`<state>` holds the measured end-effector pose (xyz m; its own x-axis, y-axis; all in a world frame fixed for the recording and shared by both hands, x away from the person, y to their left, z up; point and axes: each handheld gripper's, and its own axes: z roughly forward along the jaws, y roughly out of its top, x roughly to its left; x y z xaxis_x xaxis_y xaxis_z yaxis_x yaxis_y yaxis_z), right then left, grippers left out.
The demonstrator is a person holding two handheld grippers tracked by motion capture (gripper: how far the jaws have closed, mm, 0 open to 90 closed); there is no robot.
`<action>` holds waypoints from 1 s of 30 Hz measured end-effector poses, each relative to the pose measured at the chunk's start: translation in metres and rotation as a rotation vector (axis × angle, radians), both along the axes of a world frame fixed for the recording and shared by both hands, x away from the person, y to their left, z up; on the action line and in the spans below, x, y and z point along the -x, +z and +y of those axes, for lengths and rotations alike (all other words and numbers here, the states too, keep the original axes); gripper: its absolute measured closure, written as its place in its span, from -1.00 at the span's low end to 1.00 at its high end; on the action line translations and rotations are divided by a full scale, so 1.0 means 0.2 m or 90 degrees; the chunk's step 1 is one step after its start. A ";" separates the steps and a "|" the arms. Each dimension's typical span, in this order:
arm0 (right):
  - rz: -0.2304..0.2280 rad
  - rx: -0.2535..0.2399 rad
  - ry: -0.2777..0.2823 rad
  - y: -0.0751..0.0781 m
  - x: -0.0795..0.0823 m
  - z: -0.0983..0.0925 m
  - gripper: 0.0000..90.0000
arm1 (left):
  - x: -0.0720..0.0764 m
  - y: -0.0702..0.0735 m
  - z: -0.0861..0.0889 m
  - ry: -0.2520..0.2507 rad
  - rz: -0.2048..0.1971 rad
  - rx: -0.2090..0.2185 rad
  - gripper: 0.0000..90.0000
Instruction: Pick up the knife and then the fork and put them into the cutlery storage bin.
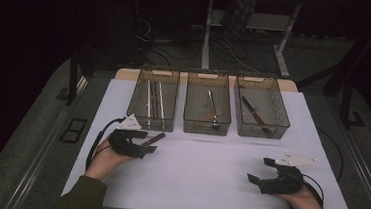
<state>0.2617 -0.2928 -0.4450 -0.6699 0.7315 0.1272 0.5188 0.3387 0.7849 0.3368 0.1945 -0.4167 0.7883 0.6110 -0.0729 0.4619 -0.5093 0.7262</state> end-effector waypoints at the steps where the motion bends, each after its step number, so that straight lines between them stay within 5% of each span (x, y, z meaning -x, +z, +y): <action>1: 0.001 0.000 0.000 0.00 0.00 0.00 -0.74 | -0.01 -0.01 0.02 0.001 0.006 -0.006 0.00; 6: 0.002 -0.003 0.000 0.00 0.00 0.00 -0.74 | -0.05 -0.04 0.08 0.013 0.039 -0.024 0.31; 15: 0.000 -0.002 -0.003 0.00 0.00 -0.01 -0.74 | -0.08 -0.10 0.08 0.000 0.079 -0.055 0.59; 30: -0.001 0.003 0.019 0.00 -0.01 0.00 -0.74 | -0.08 -0.10 0.08 -0.022 0.058 -0.079 0.70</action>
